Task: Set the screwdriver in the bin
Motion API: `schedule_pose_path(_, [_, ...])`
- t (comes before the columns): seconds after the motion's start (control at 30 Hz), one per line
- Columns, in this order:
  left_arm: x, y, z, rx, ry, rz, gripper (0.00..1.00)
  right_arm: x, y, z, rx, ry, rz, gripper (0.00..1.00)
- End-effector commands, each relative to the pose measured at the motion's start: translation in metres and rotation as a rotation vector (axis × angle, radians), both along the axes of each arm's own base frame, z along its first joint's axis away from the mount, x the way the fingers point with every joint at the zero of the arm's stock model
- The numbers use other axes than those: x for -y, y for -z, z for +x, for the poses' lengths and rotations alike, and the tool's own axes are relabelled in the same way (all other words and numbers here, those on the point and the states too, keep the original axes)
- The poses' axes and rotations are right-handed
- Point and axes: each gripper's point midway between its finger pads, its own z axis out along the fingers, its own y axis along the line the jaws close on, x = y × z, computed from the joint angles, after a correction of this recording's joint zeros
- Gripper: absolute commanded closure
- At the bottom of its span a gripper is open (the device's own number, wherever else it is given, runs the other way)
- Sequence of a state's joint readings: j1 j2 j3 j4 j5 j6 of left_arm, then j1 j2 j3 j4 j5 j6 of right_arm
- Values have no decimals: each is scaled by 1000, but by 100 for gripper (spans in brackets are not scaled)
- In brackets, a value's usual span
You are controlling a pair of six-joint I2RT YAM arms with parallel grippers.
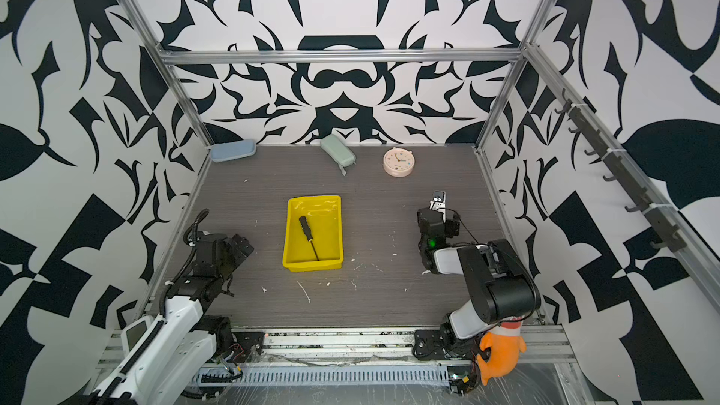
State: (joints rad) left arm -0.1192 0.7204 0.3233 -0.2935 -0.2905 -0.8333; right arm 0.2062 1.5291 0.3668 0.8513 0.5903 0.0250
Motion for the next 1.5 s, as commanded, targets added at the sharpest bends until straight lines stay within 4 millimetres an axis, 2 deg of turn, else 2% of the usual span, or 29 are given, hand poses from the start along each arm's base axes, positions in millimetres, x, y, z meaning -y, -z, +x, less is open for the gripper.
schedule_pose_path(0.0, [-1,-9,3,23,-9,4,1,-11,-12,-2,90,-81,28,0])
schedule_pose_path(0.07, [-2,-9,5,24,-15,7,1,-12,-3,-3,104,-93,22,0])
schedule_pose_path(0.13, [-3,-9,6,24,-23,9,1,-14,-5,-2,111,-105,-15,0])
schedule_pose_path(0.23, [-18,-22,14,77,-131,20,1,-15,-3,-1,82,-101,-1,0])
schedule_pose_path(0.3, [-28,-43,26,160,-197,38,1,-17,-3,4,82,-108,-3,0])
schedule_pose_path(0.4, [-38,-84,52,299,-185,181,1,-16,-2,3,72,-102,-2,0])
schedule_pose_path(0.47, [-39,-109,71,352,-99,349,1,-16,-2,3,76,-103,-1,0])
schedule_pose_path(0.53, [-36,-118,86,348,2,507,1,-16,-2,3,74,-103,-1,0])
schedule_pose_path(0.67, [-32,-107,111,338,76,644,1,-16,-2,3,74,-103,-1,0])
schedule_pose_path(0.87, [-25,-77,128,280,170,705,1,-16,-2,3,74,-104,0,0])
schedule_pose_path(0.9, [-24,-78,129,288,172,712,1,-16,-2,3,75,-103,-1,0])
schedule_pose_path(0.93, [-24,-63,130,254,189,718,1,-16,-2,3,74,-103,-1,0])
schedule_pose_path(1.1, [-23,-42,128,284,214,698,1,-16,-1,4,67,-109,6,0])
schedule_pose_path(1.2, [-22,-40,127,328,222,709,1,-16,-1,5,65,-111,12,0])
schedule_pose_path(1.37, [-29,-24,128,369,189,689,1,-15,-1,6,61,-114,17,0])
schedule_pose_path(1.47, [-31,-23,131,361,185,695,1,-15,0,5,60,-113,17,0])
